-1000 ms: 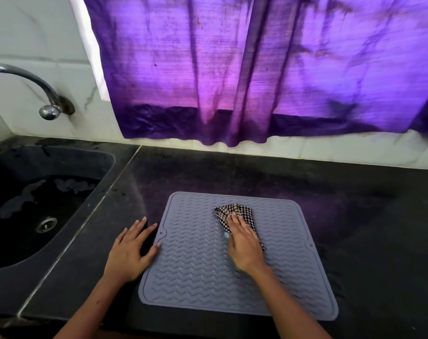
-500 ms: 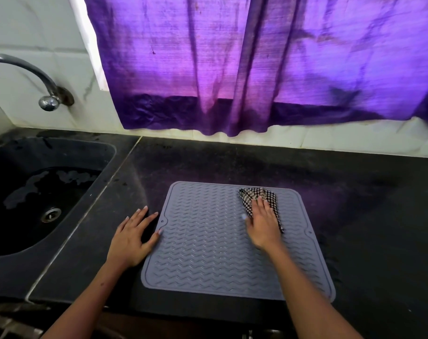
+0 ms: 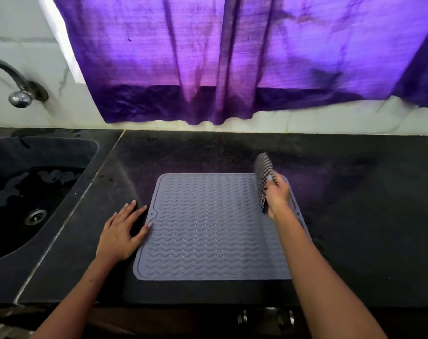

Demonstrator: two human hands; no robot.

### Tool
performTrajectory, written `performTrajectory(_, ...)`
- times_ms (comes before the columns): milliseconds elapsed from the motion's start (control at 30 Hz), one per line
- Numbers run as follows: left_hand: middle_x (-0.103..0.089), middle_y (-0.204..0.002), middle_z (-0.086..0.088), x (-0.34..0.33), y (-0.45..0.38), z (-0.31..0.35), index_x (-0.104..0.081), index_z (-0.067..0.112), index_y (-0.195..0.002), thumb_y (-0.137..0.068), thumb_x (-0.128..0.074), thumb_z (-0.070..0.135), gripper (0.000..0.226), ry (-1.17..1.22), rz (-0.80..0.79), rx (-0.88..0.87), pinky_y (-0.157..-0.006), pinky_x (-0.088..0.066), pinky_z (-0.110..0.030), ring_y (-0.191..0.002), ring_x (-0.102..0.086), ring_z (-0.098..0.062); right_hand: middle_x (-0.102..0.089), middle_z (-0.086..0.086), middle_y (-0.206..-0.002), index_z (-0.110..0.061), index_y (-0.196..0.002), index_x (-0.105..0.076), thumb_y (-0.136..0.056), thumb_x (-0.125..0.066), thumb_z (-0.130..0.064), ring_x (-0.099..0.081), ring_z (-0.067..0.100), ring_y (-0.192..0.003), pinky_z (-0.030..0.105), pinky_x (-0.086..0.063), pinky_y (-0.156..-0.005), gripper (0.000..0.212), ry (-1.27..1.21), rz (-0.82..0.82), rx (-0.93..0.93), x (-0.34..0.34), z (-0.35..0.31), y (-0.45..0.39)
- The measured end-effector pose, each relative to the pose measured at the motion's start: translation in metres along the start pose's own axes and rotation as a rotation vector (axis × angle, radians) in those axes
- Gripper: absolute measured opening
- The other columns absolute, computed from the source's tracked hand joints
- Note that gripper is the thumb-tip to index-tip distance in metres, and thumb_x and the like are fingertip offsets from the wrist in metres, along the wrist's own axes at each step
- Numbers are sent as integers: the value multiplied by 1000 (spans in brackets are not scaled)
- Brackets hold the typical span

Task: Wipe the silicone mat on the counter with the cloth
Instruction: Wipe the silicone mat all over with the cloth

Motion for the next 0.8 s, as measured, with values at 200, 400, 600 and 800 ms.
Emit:
performTrajectory(200, -34, -150, 0, 1, 0, 2, -44, 32, -136, -77, -24, 72, 74, 6, 7, 3, -114, -16, -37, -140, -25, -14, -31, 6, -152, -14, -140, -40, -92, -45, -4, -30, 25, -139, 38, -26, -115, 49, 780, 47, 471, 17, -23, 8)
performTrajectory(400, -34, -150, 0, -2, -1, 1, -44, 32, -136, -79, -24, 72, 72, -6, 11, -17, -113, -18, -38, -140, -26, -14, -7, 5, -158, -12, -149, -13, -98, -33, -24, -7, 19, -146, 30, -6, -119, 56, 1237, -191, 457, 3, 32, -6)
performTrajectory(600, -33, -150, 2, -4, -1, -3, -44, 34, -136, -79, -24, 73, 72, -1, 11, -14, -113, -19, -38, -139, -25, -11, -30, 0, -152, -21, -142, -36, -96, -44, -17, -33, 22, -138, 33, -26, -112, 47, 1016, -257, 347, 16, 17, -17)
performTrajectory(800, -32, -151, 4, -3, -1, -4, -41, 36, -137, -79, -23, 75, 72, -4, -1, -12, -114, -18, -39, -140, -24, -10, -61, 10, -124, -17, -123, -58, -95, -47, -23, -56, 28, -112, 39, -45, -99, 30, 435, -143, 22, 46, -9, -45)
Point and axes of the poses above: each hand's wrist, its own y-axis away from the middle knuckle, its own x-axis out of the back of the hand, z = x × y, the point moved 9 cm from there along -y, towards the middle knuckle
